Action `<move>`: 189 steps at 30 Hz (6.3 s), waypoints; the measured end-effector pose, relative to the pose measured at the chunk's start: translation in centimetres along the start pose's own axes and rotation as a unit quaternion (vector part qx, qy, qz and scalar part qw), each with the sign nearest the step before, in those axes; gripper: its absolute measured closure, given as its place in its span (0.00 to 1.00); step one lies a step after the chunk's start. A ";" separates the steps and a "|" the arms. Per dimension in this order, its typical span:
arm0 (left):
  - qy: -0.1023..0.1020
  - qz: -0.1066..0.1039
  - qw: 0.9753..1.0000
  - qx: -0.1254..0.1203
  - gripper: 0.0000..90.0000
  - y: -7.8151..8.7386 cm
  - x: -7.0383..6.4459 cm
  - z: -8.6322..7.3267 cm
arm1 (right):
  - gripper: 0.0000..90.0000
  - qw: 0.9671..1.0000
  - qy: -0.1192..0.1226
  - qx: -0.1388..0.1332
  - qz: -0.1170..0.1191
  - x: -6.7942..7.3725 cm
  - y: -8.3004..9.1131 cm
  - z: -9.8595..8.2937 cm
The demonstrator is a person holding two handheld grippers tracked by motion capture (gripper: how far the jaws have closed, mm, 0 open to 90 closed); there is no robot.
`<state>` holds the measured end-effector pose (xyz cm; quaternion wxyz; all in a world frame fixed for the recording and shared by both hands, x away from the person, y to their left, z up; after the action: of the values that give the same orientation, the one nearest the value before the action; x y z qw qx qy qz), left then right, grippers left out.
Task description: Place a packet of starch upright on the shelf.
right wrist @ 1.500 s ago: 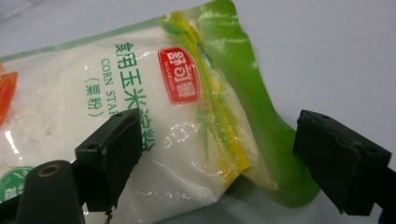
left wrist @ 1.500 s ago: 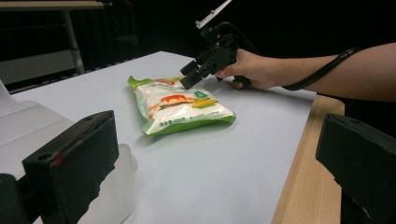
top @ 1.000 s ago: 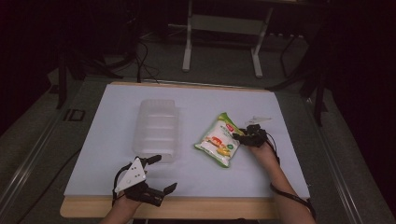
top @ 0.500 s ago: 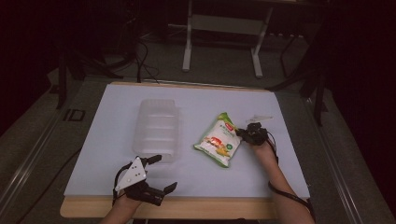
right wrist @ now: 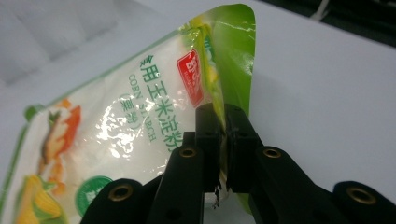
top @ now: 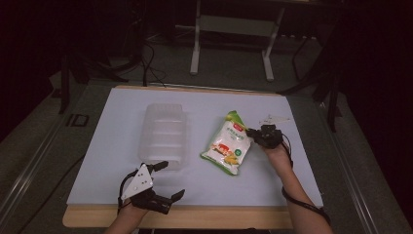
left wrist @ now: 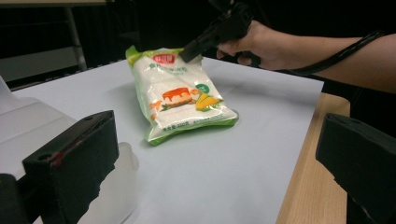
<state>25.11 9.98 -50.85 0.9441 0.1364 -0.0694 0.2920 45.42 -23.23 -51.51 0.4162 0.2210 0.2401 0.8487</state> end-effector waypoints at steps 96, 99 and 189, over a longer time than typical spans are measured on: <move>0.027 -0.151 0.988 -0.016 0.13 -9.0 3.7 10.6 | 0.96 0.947 0.175 -0.178 0.201 17.4 17.7 6.4; 0.030 -0.181 0.983 -0.022 0.23 -9.5 3.6 10.4 | 0.97 0.947 0.178 -0.176 0.202 17.6 17.5 6.5; -0.015 -0.003 0.998 0.065 0.90 -2.5 21.1 8.2 | 0.15 0.972 0.071 -0.197 0.108 7.3 14.9 2.1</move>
<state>43.38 16.78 -39.13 0.9328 0.2022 -0.0638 0.2915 33.59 -24.86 -39.78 0.3399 0.0984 0.0714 0.9326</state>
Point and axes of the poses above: each handheld gripper's, and its own axes: y roughly backward along the jaws, z roughly out of its top, x roughly to its left, the point moved 5 cm from there along -y, roughly forward along the jaws, and after that the axes turned 13 degrees about -y, right-handed, at the moved point
